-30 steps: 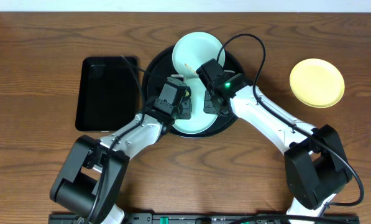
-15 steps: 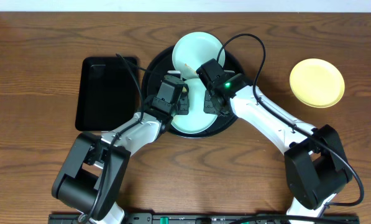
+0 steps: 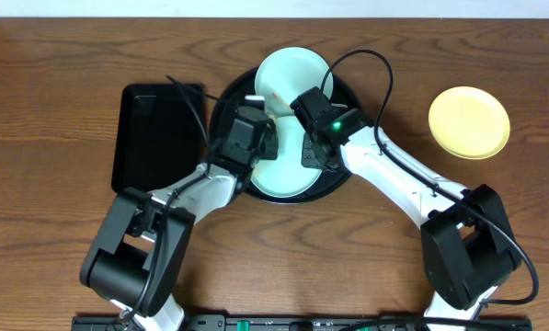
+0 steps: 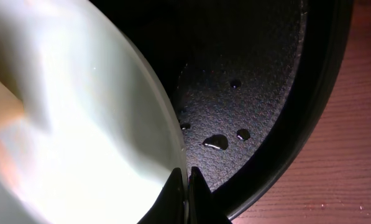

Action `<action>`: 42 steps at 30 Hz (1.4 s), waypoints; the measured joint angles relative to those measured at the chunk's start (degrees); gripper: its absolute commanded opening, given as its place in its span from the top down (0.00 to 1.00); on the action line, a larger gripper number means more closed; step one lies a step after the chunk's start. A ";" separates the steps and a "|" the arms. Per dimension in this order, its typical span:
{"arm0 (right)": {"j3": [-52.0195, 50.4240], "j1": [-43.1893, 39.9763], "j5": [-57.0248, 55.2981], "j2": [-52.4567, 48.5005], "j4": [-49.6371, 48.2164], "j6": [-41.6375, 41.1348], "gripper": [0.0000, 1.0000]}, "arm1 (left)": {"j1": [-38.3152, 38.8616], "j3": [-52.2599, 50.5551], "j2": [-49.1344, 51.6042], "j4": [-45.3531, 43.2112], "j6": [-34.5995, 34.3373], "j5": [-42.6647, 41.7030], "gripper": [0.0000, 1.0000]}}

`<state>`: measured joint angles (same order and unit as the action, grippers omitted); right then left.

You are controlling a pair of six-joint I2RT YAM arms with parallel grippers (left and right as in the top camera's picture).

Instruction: Clean dirty plates on tray and stack at the side

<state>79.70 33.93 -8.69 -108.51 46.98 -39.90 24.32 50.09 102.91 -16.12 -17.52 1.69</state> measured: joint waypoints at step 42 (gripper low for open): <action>19.71 7.21 -39.71 2.16 -2.56 36.76 0.99 | -30.27 0.37 -23.71 44.61 2.84 -17.70 0.92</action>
<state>99.42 41.15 -48.40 -106.34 44.42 -3.14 -5.96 50.46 79.20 28.49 -14.68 -16.01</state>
